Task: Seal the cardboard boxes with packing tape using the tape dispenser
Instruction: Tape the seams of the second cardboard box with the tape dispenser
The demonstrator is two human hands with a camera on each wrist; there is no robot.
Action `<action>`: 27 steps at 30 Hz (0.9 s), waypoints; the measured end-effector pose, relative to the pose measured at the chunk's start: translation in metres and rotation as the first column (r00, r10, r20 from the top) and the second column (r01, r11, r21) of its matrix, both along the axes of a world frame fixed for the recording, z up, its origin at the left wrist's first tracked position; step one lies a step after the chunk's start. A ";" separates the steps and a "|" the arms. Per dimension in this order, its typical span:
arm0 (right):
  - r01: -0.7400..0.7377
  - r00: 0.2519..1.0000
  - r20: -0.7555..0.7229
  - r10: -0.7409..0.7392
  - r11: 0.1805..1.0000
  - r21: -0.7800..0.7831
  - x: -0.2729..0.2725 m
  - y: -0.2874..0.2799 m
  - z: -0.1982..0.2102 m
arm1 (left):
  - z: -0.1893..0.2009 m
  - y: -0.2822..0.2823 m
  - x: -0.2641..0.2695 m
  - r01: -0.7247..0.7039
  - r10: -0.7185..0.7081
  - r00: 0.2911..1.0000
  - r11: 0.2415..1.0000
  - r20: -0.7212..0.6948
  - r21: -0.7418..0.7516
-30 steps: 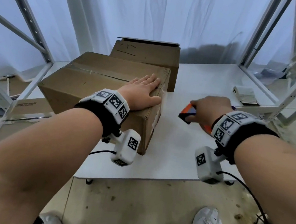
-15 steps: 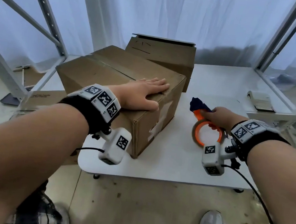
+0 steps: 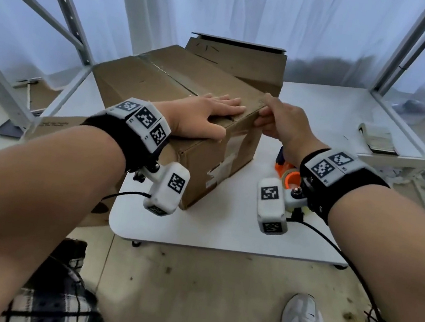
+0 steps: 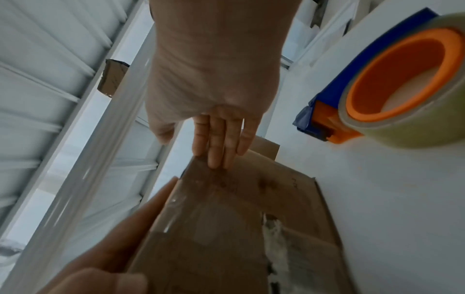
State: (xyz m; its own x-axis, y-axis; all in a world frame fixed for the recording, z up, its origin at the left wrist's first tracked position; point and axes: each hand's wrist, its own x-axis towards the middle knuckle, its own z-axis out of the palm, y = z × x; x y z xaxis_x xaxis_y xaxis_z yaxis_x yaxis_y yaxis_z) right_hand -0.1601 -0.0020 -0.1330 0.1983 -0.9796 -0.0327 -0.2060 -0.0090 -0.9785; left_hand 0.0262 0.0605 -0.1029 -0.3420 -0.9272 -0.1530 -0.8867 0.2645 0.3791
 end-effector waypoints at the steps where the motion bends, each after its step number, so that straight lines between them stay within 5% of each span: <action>1: -0.017 1.000 0.003 0.017 1.000 0.020 -0.002 0.001 -0.002 | -0.001 0.000 0.000 0.001 -0.001 1.000 1.000 0.005 -0.006; 7: -0.188 0.982 0.013 0.187 0.978 0.087 -0.006 0.010 -0.010 | -0.003 0.002 -0.001 -0.006 0.006 1.000 0.999 0.011 -0.033; 14: -0.298 0.926 -0.224 0.305 0.952 0.066 -0.014 0.017 -0.001 | -0.003 0.003 -0.002 0.005 -0.003 1.000 0.999 0.029 -0.047; 27: -0.236 0.966 -0.127 0.227 0.970 -0.055 -0.009 0.017 -0.011 | -0.004 0.004 -0.002 0.012 -0.009 0.998 0.998 0.062 -0.061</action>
State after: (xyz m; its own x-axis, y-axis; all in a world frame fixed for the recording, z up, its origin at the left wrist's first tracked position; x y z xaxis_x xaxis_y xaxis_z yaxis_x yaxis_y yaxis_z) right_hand -0.1689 0.0148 -0.1436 0.4187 -0.9081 -0.0041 -0.3048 -0.1363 -0.9426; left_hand 0.0244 0.0643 -0.1072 -0.3434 -0.9319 -0.1172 -0.9050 0.2949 0.3066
